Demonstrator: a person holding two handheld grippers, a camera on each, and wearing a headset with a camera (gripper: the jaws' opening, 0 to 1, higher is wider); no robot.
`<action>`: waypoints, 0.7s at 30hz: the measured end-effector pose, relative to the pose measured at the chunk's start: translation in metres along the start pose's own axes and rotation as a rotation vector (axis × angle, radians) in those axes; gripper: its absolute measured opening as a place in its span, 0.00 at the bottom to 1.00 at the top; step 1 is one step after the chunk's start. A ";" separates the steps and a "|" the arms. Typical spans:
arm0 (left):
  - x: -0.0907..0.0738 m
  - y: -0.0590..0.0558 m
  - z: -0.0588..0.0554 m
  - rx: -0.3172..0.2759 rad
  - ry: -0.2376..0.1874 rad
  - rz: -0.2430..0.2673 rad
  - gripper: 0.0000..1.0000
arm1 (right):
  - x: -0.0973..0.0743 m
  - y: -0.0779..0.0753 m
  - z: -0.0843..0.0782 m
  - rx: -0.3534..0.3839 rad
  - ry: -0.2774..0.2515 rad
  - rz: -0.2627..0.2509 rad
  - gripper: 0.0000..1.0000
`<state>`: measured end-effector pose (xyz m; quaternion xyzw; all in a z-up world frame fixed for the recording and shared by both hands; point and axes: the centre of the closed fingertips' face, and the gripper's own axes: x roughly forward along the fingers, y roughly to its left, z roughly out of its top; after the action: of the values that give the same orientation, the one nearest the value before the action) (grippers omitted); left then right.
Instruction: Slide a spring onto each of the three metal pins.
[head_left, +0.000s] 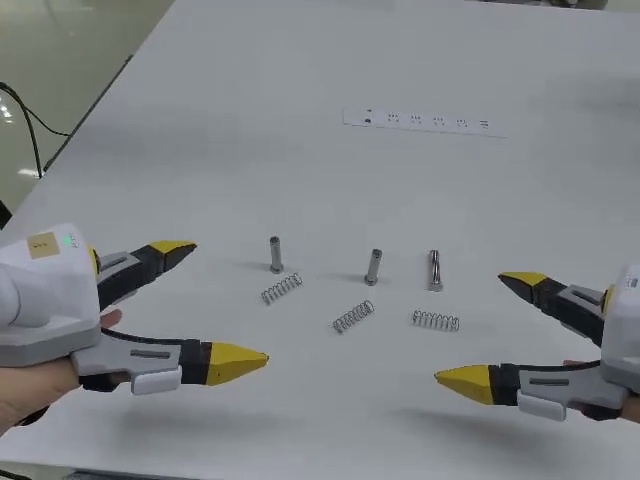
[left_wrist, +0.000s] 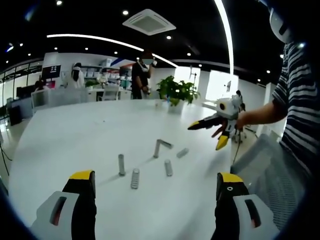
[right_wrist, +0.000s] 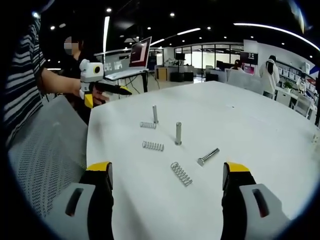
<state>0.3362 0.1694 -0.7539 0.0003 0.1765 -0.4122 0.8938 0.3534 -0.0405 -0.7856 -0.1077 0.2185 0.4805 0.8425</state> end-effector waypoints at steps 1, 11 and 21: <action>0.000 0.000 0.000 0.004 0.003 0.000 0.98 | 0.000 0.000 0.000 0.000 0.000 0.001 0.90; 0.000 -0.002 0.001 0.006 0.012 -0.001 0.98 | -0.001 -0.001 0.002 -0.004 0.001 -0.002 0.90; -0.001 -0.001 0.003 0.013 0.015 -0.001 0.98 | 0.000 -0.003 0.003 -0.008 0.001 -0.002 0.90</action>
<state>0.3357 0.1690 -0.7501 0.0091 0.1806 -0.4137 0.8923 0.3570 -0.0413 -0.7832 -0.1115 0.2170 0.4806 0.8423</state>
